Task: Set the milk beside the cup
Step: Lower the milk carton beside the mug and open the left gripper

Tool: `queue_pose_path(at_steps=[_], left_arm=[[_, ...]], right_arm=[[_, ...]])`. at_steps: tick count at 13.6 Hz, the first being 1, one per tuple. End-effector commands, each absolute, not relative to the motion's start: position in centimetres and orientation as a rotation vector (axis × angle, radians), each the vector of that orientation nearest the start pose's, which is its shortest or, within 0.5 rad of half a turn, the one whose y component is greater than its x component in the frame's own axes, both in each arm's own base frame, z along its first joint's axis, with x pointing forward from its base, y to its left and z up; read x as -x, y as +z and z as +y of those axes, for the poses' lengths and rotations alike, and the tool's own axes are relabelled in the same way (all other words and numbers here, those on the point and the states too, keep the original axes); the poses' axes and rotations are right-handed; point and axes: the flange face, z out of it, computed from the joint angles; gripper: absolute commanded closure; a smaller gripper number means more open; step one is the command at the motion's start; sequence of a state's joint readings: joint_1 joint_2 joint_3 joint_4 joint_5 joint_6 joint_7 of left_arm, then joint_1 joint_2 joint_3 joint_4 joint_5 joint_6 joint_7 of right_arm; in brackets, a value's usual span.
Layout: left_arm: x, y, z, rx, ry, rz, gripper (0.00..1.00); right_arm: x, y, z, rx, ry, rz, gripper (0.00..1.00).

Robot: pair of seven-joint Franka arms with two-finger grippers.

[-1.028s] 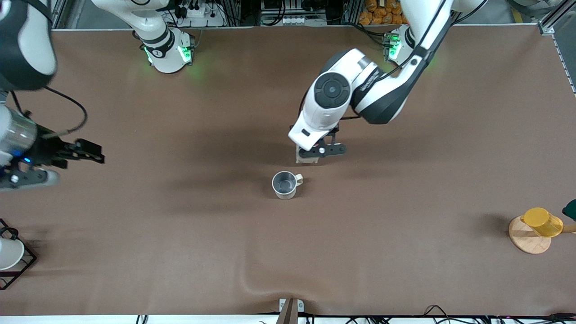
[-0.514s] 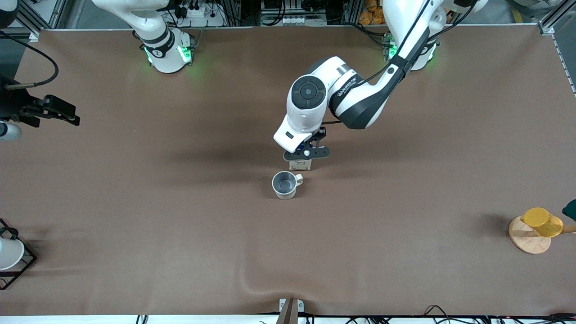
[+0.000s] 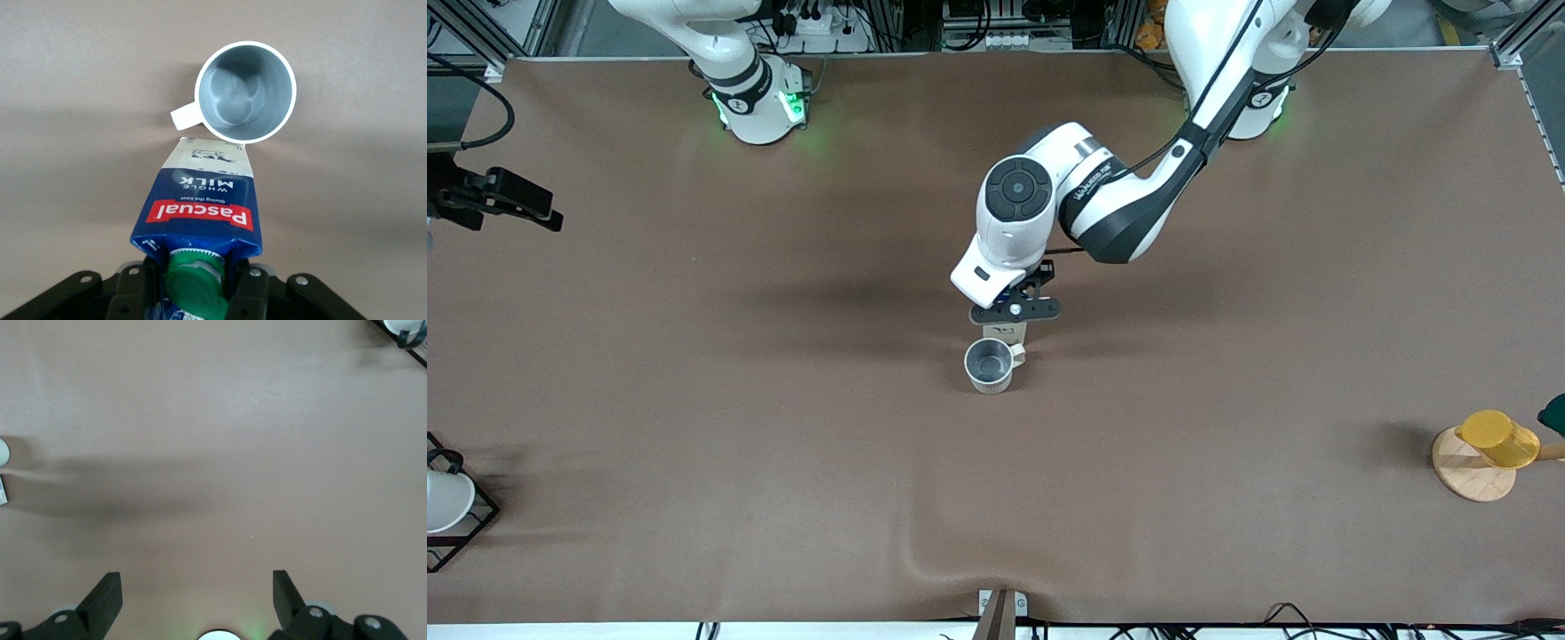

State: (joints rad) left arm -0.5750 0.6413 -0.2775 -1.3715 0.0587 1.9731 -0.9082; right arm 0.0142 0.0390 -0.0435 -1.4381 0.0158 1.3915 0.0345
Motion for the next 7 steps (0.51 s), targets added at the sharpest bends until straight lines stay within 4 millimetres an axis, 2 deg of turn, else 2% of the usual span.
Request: queue_pose_path(at_steps=[1, 3, 5, 6, 7], left_arm=[[-51.3, 34.4, -51.9, 3.186, 0.094, -0.16, 0.6], [-51.1, 33.7, -52.4, 3.196, 0.086, -0.153, 0.6], [-51.1, 33.6, -52.6, 3.201, 0.08, -0.151, 0.5], [-51.1, 33.6, -52.6, 3.202, 0.079, -0.151, 0.37], [-51.1, 33.6, -52.6, 3.202, 0.079, -0.153, 0.1]], right_arm=[[-53.0, 66.6, -0.5, 3.12, 0.094, 0.147, 0.0], [-52.9, 66.6, -0.8, 3.126, 0.085, 0.127, 0.0], [-52.9, 66.6, -1.7, 3.13, 0.086, 0.099, 0.0], [-52.8, 66.6, -2.0, 3.133, 0.094, 0.059, 0.0], [-53.0, 66.4, -2.2, 3.139, 0.099, 0.032, 0.0]])
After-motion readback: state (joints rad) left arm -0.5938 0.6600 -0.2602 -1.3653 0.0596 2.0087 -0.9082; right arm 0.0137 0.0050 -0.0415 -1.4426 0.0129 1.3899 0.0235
